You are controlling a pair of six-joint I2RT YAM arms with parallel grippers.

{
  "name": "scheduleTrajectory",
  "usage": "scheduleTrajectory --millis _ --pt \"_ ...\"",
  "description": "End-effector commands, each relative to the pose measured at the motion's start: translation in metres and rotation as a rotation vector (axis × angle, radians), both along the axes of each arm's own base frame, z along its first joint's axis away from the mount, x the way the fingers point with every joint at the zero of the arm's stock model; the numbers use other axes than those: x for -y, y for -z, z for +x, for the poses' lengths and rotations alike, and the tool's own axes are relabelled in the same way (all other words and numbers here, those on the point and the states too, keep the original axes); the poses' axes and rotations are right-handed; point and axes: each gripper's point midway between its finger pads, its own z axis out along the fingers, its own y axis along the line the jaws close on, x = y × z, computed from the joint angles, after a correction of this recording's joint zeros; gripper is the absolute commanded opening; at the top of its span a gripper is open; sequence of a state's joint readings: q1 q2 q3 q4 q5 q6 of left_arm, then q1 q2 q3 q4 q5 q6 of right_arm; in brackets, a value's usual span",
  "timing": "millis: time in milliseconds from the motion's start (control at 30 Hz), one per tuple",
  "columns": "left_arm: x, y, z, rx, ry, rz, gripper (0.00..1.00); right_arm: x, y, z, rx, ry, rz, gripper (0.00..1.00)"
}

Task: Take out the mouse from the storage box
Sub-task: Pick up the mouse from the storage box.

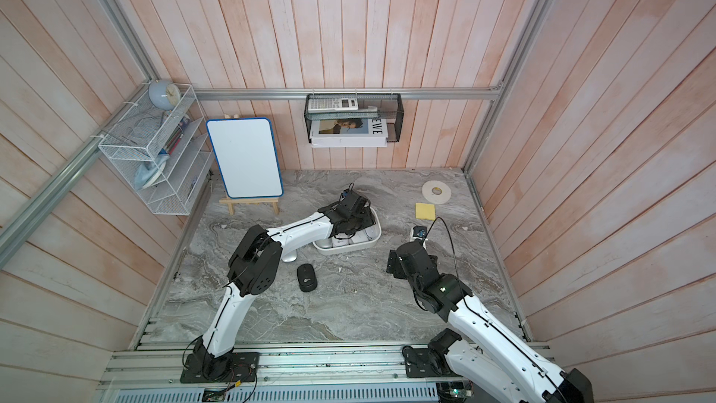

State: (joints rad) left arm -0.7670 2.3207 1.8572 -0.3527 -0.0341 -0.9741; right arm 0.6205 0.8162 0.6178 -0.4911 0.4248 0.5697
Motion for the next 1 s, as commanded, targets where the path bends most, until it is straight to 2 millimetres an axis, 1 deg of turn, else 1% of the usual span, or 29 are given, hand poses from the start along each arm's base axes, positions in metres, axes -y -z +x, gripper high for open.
scheduleTrajectory --millis 0,133,333,467,533,667,800,900,967 --pt "0.002 0.008 0.002 -0.013 -0.012 0.009 0.67 0.004 0.007 -0.004 -0.015 -0.009 -0.012 0.92" --pt "0.003 0.016 0.001 -0.026 -0.014 0.014 0.64 0.004 0.009 -0.004 -0.02 -0.006 0.004 0.92" --pt "0.008 0.027 0.001 -0.057 0.001 0.028 0.52 0.003 0.014 -0.005 -0.032 -0.007 0.011 0.92" --pt "0.008 0.032 0.001 -0.067 0.004 0.035 0.51 0.004 0.015 -0.005 -0.035 -0.002 0.015 0.92" --pt "0.009 0.039 0.0 -0.081 0.007 0.045 0.5 0.004 0.014 -0.005 -0.034 -0.002 0.019 0.92" --pt "0.009 0.042 0.0 -0.089 0.003 0.044 0.43 0.004 0.011 -0.005 -0.031 -0.001 0.021 0.92" --pt "0.008 0.037 0.0 -0.081 0.003 0.044 0.34 0.004 0.009 -0.006 -0.03 -0.002 0.025 0.92" --pt "0.005 0.028 0.0 -0.059 0.002 0.046 0.27 0.004 0.008 -0.006 -0.03 -0.001 0.028 0.92" --pt "0.002 0.017 0.0 -0.037 0.005 0.049 0.22 0.004 0.006 -0.006 -0.03 -0.001 0.03 0.92"
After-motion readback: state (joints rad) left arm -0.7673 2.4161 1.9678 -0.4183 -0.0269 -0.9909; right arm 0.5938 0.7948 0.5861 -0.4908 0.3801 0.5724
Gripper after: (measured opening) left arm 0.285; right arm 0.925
